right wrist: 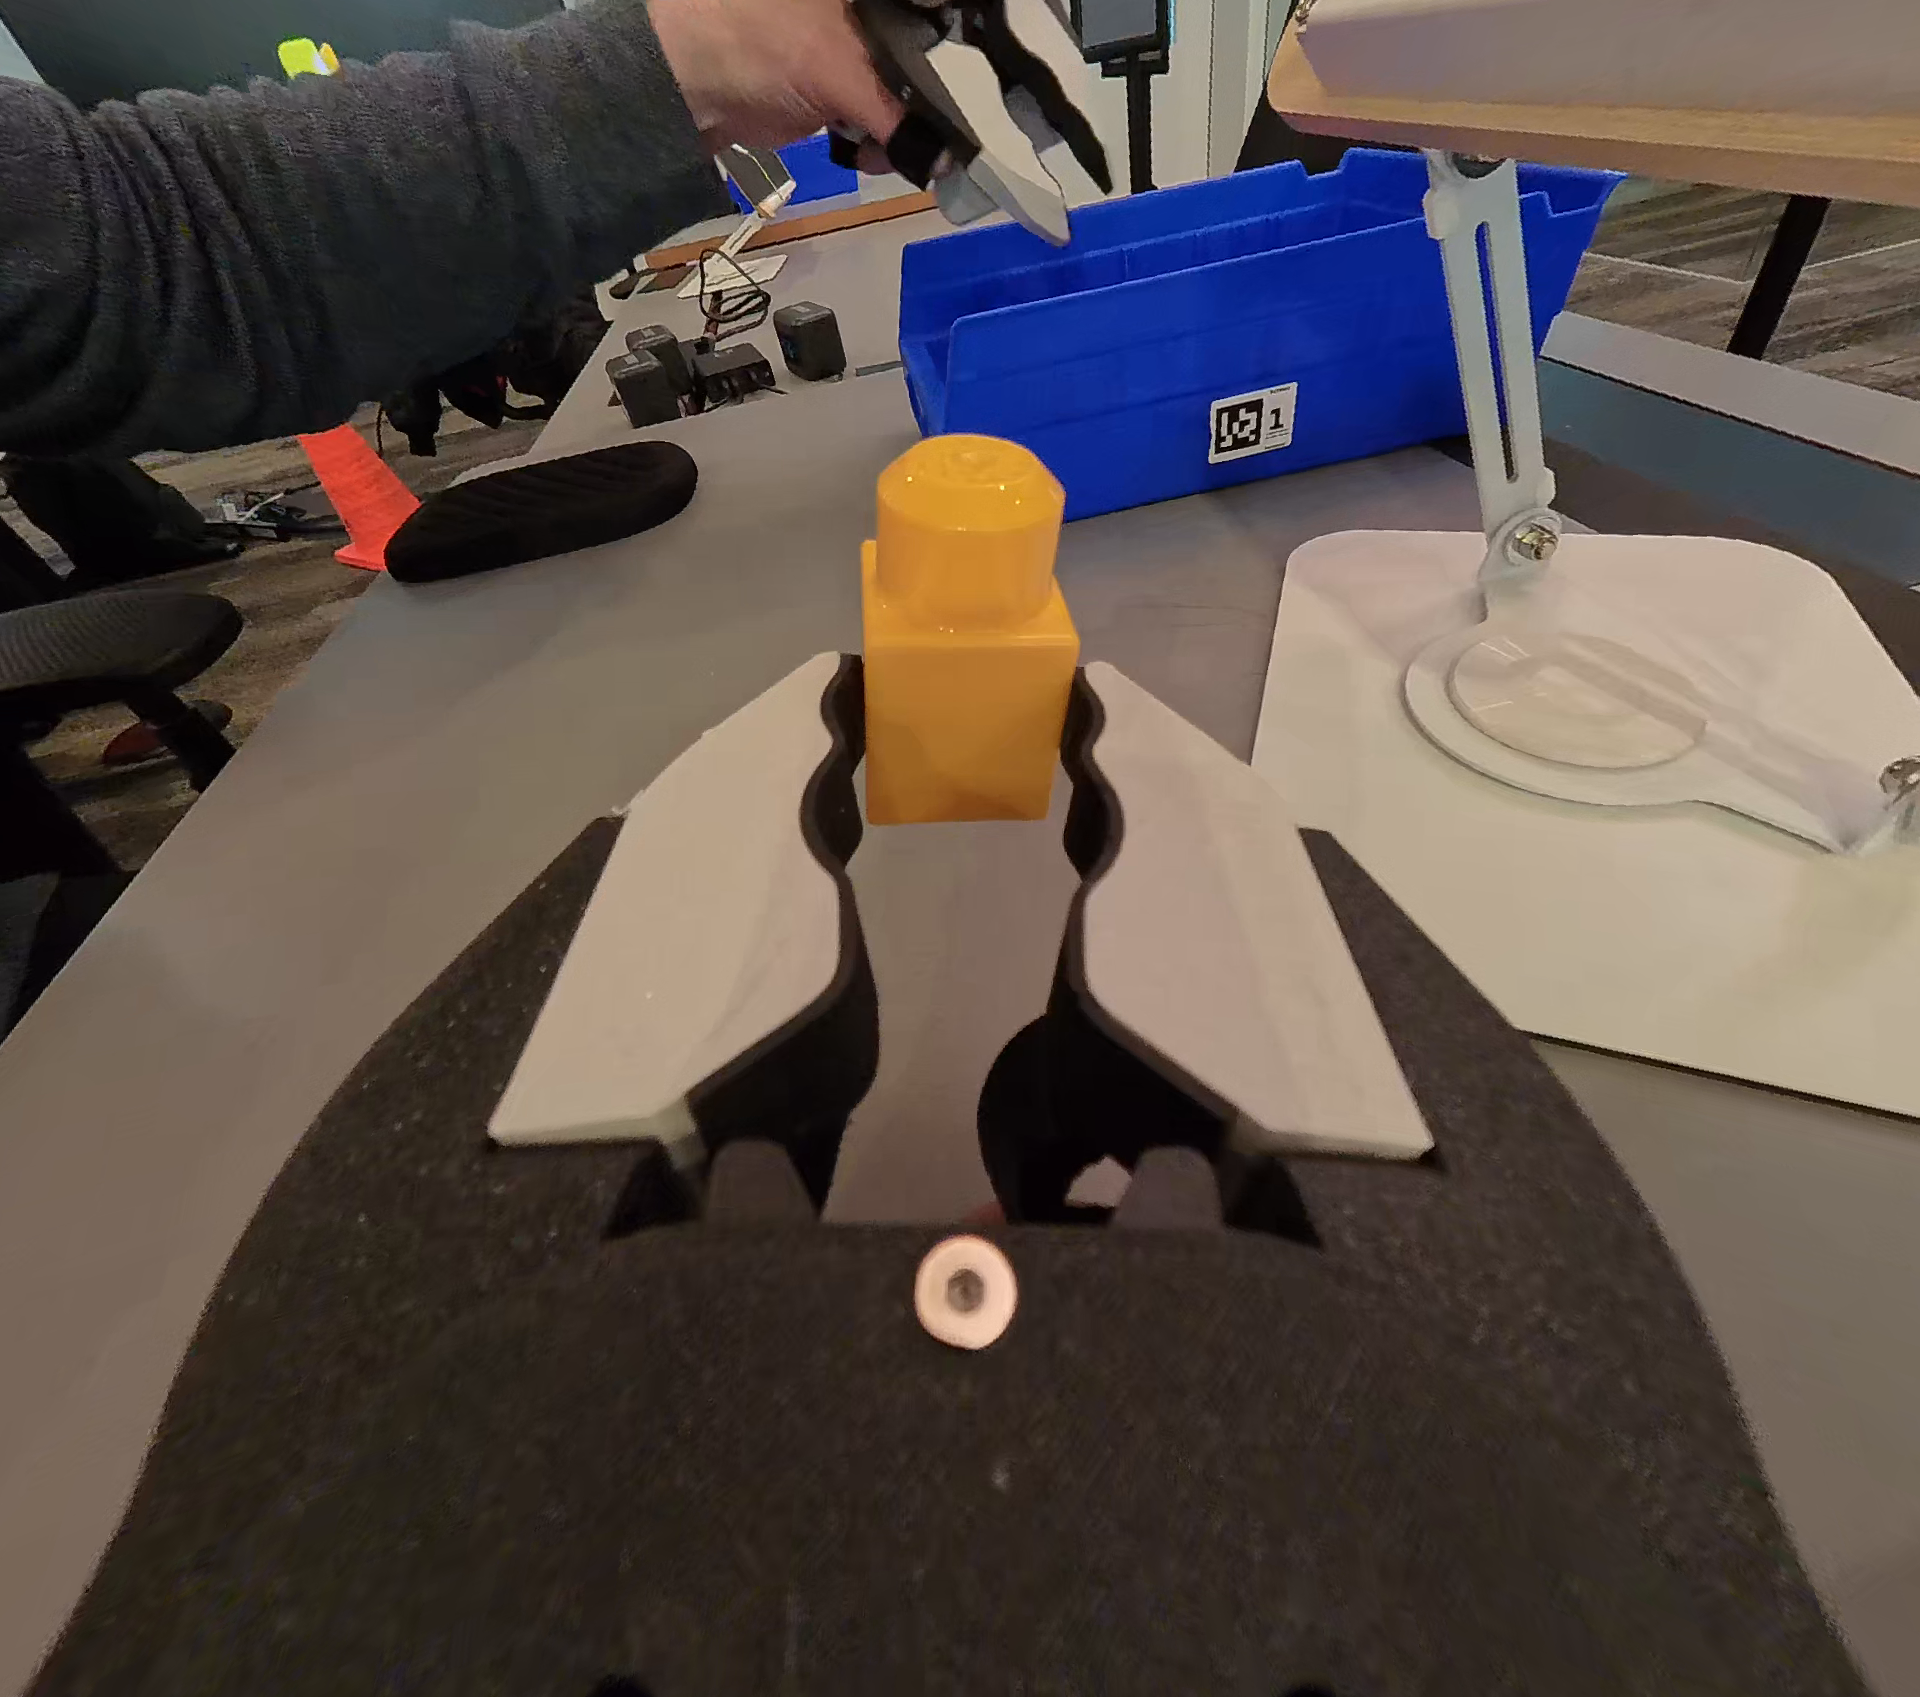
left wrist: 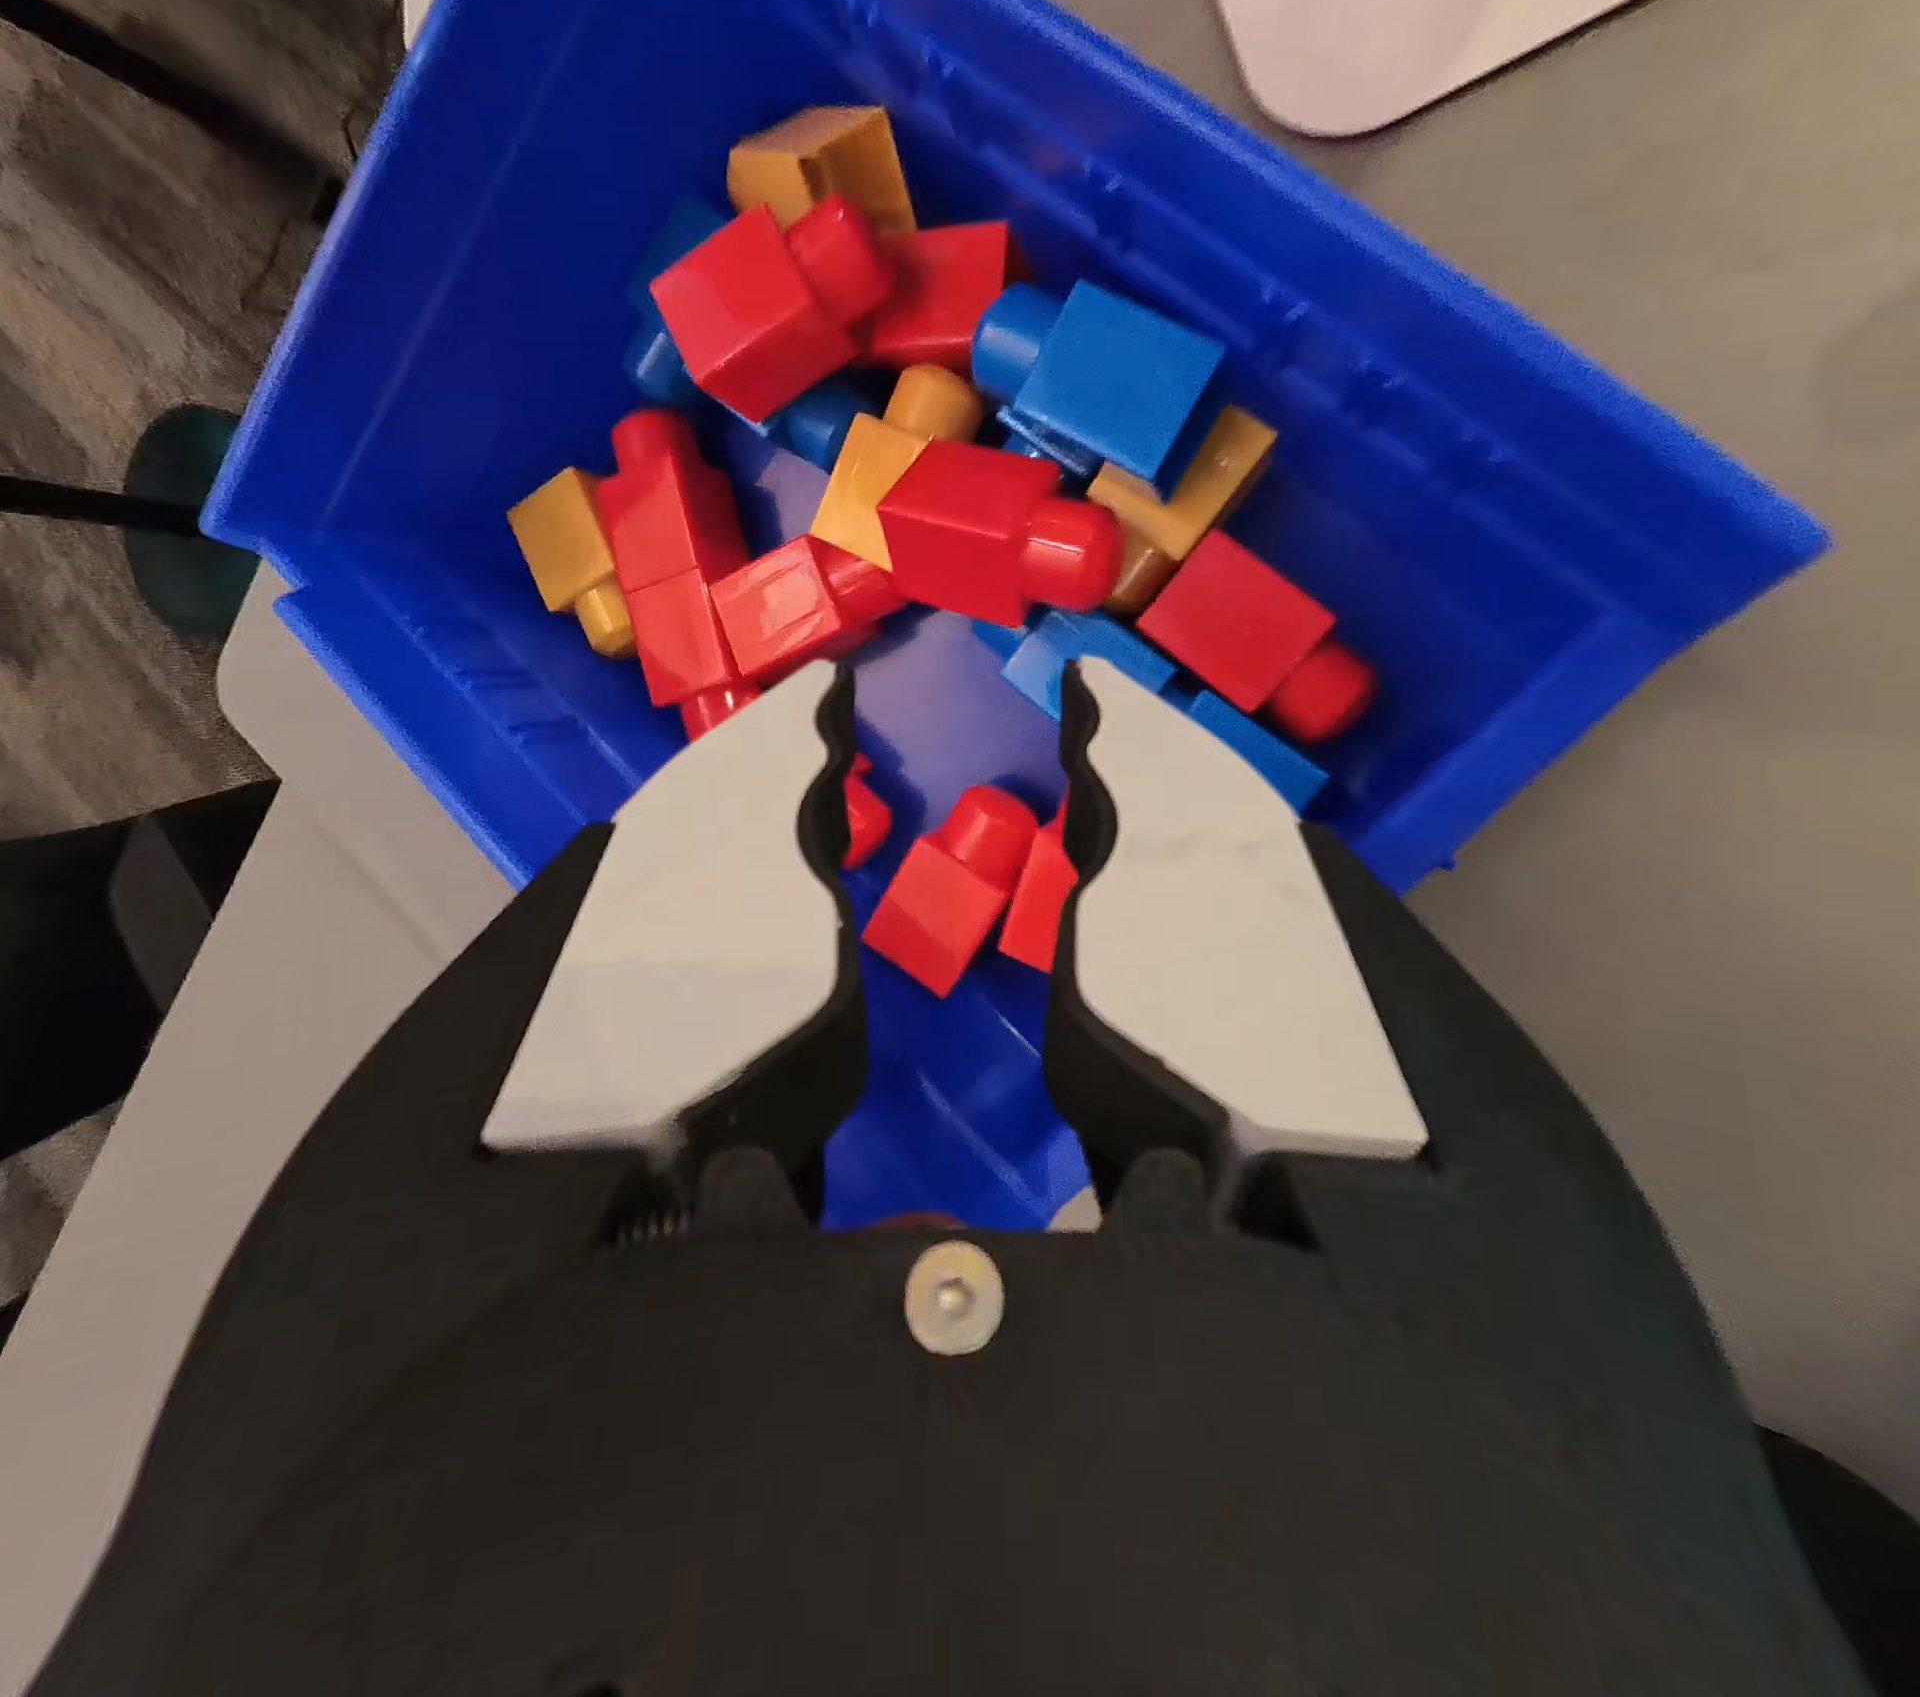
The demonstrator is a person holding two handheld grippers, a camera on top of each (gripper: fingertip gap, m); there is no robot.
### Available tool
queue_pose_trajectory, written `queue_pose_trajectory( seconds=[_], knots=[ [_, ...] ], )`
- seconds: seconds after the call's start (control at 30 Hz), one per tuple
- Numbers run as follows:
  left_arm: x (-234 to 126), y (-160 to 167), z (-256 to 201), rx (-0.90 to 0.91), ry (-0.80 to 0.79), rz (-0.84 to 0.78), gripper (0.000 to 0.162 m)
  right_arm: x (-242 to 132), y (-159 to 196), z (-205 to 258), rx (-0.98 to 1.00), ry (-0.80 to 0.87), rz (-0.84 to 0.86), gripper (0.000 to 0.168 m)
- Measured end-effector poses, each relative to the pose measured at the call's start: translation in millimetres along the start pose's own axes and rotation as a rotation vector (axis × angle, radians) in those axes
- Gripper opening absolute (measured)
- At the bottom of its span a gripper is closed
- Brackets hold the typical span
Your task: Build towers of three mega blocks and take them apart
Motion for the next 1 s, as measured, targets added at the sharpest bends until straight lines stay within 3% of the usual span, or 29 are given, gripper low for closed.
queue_pose_trajectory(
  seconds=[0.27,0.5,0.7,0.83,1.0],
  knots=[
    [36.2,-9.1,-0.3,0.187,-0.011,0.08,0.041,-0.4,0.2,-0.5,0.008,-0.006,0.0,0.036],
    [40.3,-15.9,-12.1,0.253,0.056,0.031,0.049,-2.1,0.4,-1.2,0.02,-0.013,-0.006,0.036],
    [51.9,-11.4,-28.8,0.409,-0.024,0.047,0.052,-2.5,0.3,-1.5,0.024,-0.012,-0.009,0.036],
    [44.8,-30.2,-13.7,0.373,-0.063,-0.039,0.049,-2.6,0.4,-1.8,0.025,-0.01,-0.01,0.036],
    [57.7,-53.5,22.0,0.393,-0.071,-0.034,0.052,-3.5,0.4,-2.2,0.034,-0.014,-0.014,0.036]
  ],
)
Point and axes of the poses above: each gripper's, where its closed fingertips meet, x out along the fingers, y out of its underside, z = x × y across the jaws, the point moved 7 cm from there along -x, back along the fingers, and after that the axes turned 10 degrees about -x, right-handed, at the moved point
